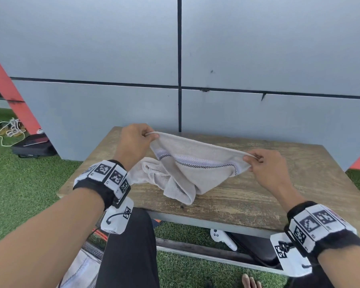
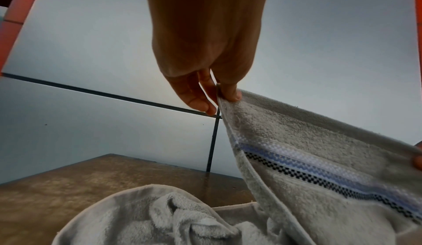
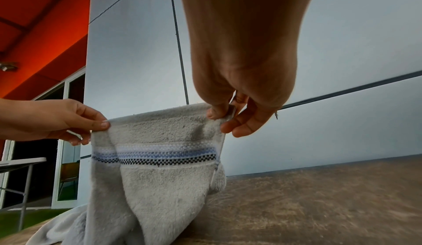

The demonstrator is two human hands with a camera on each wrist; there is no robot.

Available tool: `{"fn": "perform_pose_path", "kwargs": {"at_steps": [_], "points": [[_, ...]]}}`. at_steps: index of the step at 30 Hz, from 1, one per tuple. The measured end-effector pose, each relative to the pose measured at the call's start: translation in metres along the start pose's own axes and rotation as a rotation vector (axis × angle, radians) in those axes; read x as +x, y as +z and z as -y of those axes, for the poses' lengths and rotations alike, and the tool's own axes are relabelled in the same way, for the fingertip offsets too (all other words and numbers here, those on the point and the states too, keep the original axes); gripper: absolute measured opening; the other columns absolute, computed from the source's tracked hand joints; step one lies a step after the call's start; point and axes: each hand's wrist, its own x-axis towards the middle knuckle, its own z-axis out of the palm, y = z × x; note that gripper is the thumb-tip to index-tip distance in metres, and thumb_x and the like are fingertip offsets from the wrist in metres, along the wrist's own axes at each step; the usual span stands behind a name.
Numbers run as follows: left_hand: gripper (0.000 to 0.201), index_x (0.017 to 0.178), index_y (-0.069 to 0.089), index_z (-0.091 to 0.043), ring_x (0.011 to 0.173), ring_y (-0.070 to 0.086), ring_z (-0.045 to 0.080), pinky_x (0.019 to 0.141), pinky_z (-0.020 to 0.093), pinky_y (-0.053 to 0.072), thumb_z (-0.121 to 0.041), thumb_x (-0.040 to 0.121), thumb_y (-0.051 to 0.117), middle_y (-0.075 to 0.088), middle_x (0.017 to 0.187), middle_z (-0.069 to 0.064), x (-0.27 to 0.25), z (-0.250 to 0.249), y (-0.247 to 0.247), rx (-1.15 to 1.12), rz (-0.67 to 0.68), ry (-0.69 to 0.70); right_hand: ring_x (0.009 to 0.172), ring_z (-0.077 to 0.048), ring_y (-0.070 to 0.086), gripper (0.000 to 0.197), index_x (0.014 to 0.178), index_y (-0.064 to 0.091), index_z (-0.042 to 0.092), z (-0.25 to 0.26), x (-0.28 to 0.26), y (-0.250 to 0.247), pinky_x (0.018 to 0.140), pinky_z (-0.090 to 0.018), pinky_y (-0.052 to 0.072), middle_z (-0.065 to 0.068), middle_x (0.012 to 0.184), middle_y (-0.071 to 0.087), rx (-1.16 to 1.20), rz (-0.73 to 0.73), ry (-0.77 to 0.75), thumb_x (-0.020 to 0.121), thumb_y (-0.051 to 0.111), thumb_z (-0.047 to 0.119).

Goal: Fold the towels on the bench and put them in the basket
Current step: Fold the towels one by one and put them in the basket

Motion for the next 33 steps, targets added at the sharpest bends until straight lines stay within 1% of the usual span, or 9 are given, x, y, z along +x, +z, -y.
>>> {"fn": "perform_pose_path", "kwargs": {"at_steps": [7,12,16,19,22,25,27,30,33], "points": [[0.017,0.082,0.073,-0.014,0.072,0.071,0.023,0.070,0.036,0.060,-0.026,0.093,0.070,0.073,0.075,0.005,-0.006,0.017,0.007,0.094,0.090,-0.042,0.058,-0.013,0.050,0.018,0.084,0.070,0.019,0.012,-0.001,0.003,0.059,-0.029,0.040,0.003,0.069,0.064,0.237,-0.110,0.044,0.098,0.063,0.028],[0.018,0.079,0.069,-0.022,0.057,0.060,0.010,0.064,0.026,0.051,-0.029,0.095,0.068,0.067,0.062,-0.006,-0.021,0.018,0.012,0.042,0.321,-0.054,0.082,-0.026,0.071,0.017,0.091,0.071,0.019,0.022,-0.007,0.014,0.076,-0.043,0.059,-0.005,0.087,0.075,0.326,0.159,-0.003,0.101,0.059,0.027],[0.018,0.075,0.069,-0.025,0.049,0.054,-0.004,0.060,0.021,0.047,-0.028,0.093,0.069,0.063,0.051,-0.018,-0.016,0.026,0.017,0.083,0.333,-0.036,0.066,-0.017,0.061,0.020,0.090,0.070,0.016,0.027,-0.007,0.033,0.062,-0.031,0.046,-0.013,0.084,0.073,0.267,0.252,-0.031,0.101,0.059,0.028],[0.018,0.076,0.073,-0.020,0.067,0.061,0.009,0.066,0.035,0.053,-0.030,0.091,0.071,0.070,0.071,-0.006,-0.009,0.039,0.026,0.192,0.342,-0.067,0.064,-0.018,0.052,0.024,0.087,0.068,0.017,0.023,-0.001,0.052,0.062,-0.032,0.039,-0.019,0.083,0.068,0.199,0.302,-0.008,0.101,0.057,0.032],[0.014,0.077,0.073,-0.030,0.085,0.063,0.011,0.071,0.025,0.044,-0.037,0.090,0.071,0.071,0.095,-0.009,-0.016,0.054,0.038,0.290,0.441,-0.118,0.057,-0.008,0.045,0.024,0.086,0.066,0.018,0.025,0.002,0.076,0.057,-0.025,0.036,0.000,0.069,0.062,0.094,0.448,-0.030,0.103,0.055,0.030],[0.024,0.069,0.069,-0.035,0.086,0.064,0.013,0.073,0.027,0.047,-0.051,0.087,0.069,0.072,0.092,-0.009,-0.022,0.071,0.055,0.417,0.556,-0.102,0.056,-0.003,0.047,0.021,0.084,0.068,0.023,0.033,0.000,0.107,0.054,-0.021,0.035,0.010,0.071,0.063,0.012,0.579,-0.077,0.101,0.057,0.030],[0.021,0.076,0.074,-0.024,0.083,0.063,0.018,0.081,0.034,0.050,-0.038,0.089,0.068,0.073,0.088,0.001,-0.025,0.080,0.069,0.401,0.582,-0.102,0.064,-0.008,0.055,0.024,0.082,0.069,0.019,0.037,-0.004,0.129,0.058,-0.023,0.041,0.004,0.078,0.069,-0.075,0.671,-0.121,0.100,0.059,0.030],[0.024,0.067,0.067,-0.009,0.063,0.053,0.018,0.069,0.040,0.051,-0.016,0.089,0.066,0.067,0.072,0.009,-0.024,0.089,0.086,0.294,0.559,-0.062,0.065,-0.017,0.058,0.033,0.078,0.067,0.007,0.039,-0.010,0.151,0.061,-0.031,0.046,-0.006,0.074,0.067,-0.140,0.768,-0.138,0.100,0.055,0.027],[0.036,0.057,0.057,-0.030,0.062,0.052,0.013,0.061,0.034,0.047,-0.017,0.089,0.068,0.064,0.071,0.000,-0.012,0.085,0.091,0.241,0.625,0.039,0.047,-0.009,0.041,0.041,0.065,0.058,-0.002,0.038,-0.005,0.147,0.051,-0.022,0.035,-0.001,0.051,0.050,-0.085,0.788,-0.120,0.096,0.063,0.024]]}}
